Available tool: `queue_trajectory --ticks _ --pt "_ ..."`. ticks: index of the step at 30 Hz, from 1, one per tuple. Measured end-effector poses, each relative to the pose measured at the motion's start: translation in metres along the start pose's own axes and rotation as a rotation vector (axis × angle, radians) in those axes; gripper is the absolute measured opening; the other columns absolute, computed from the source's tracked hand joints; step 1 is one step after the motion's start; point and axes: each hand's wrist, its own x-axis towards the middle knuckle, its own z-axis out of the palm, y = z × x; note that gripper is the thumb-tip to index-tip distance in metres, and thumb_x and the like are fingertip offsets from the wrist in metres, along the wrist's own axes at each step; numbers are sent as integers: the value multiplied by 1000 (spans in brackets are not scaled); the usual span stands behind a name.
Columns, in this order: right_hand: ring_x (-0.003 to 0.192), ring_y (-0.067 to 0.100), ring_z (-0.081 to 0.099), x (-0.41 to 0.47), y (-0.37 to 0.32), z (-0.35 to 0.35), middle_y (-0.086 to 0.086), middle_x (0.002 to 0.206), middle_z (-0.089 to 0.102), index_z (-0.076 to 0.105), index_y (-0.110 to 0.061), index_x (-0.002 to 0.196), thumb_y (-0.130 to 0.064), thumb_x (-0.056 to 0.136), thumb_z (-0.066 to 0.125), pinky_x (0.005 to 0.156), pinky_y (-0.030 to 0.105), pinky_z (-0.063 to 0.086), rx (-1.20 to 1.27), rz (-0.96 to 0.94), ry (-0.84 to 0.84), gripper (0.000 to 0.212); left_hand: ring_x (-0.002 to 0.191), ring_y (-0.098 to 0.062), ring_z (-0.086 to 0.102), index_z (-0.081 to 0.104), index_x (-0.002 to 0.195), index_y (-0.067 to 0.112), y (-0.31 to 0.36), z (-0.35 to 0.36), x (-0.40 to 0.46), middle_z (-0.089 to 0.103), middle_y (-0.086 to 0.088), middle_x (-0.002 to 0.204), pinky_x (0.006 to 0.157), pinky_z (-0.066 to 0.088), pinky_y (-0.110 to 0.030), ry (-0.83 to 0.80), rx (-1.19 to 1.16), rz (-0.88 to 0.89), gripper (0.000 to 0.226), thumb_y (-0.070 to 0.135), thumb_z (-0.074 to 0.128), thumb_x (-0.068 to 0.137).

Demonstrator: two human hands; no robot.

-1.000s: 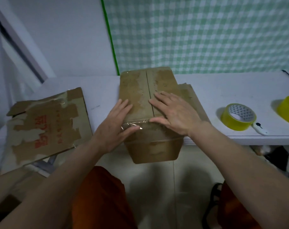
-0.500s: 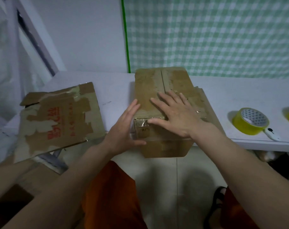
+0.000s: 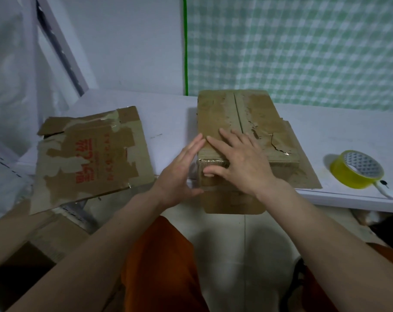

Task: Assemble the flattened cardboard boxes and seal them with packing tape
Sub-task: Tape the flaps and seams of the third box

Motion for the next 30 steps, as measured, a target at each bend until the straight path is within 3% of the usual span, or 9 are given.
queue_trajectory --ticks 3,6,9,13,18,20,24,26,30 --pt "146 21 12 -2 3 -3 -5 159 17 21 -41 147 -65 81 51 118 38 7 31 -24 -35 77 144 4 11 9 153 27 0 -6 -1 3 19 159 113 29 -26 -38 24 17 118 26 88 65" --pt "147 18 6 -3 -7 -8 -5 160 11 20 -36 149 -60 80 60 118 37 6 138 14 -108 84 143 2 12 8 153 23 0 -12 -1 4 16 159 115 27 -26 -67 41 25 118 28 87 66" --pt "147 17 6 -6 -21 -8 -5 159 13 22 -32 149 -74 76 48 118 38 7 233 59 -74 88 146 -6 15 9 154 19 -3 -13 -1 7 9 161 116 28 -32 -75 38 33 113 23 84 69" --pt "146 24 9 -9 -42 4 3 159 16 19 -23 151 -87 69 33 119 43 5 4 104 38 105 145 -1 12 7 151 27 -9 -9 -1 5 14 158 116 26 -28 -44 13 48 111 15 82 71" --pt "144 23 22 -5 -38 12 4 154 31 35 -20 145 -62 86 49 117 39 12 64 96 143 74 145 -4 16 9 151 29 -12 -7 0 9 13 159 114 27 -25 -28 10 53 108 12 81 72" --pt "140 21 29 -2 -27 7 1 150 38 43 -23 141 -57 83 59 114 37 19 131 71 117 69 144 -2 17 11 151 27 -12 -7 0 10 13 159 114 26 -22 -26 16 60 107 15 82 72" --pt "125 16 41 6 -15 -6 -7 136 52 55 -27 131 -47 76 71 105 32 30 285 62 96 61 145 -5 19 15 153 24 -10 -9 0 13 9 161 115 30 -30 -20 11 69 102 22 81 75" --pt "124 15 41 6 -14 -7 -8 134 52 55 -26 132 -43 79 70 105 32 32 294 34 79 58 145 -5 21 18 153 21 -8 -9 -1 16 8 161 116 30 -32 -13 -13 73 91 28 74 81" --pt "139 15 30 -13 3 -4 -3 150 38 43 -20 142 -40 93 53 116 35 24 266 -40 64 53 140 -9 30 34 147 17 6 -12 0 31 2 155 114 30 -33 62 26 12 64 49 43 92"
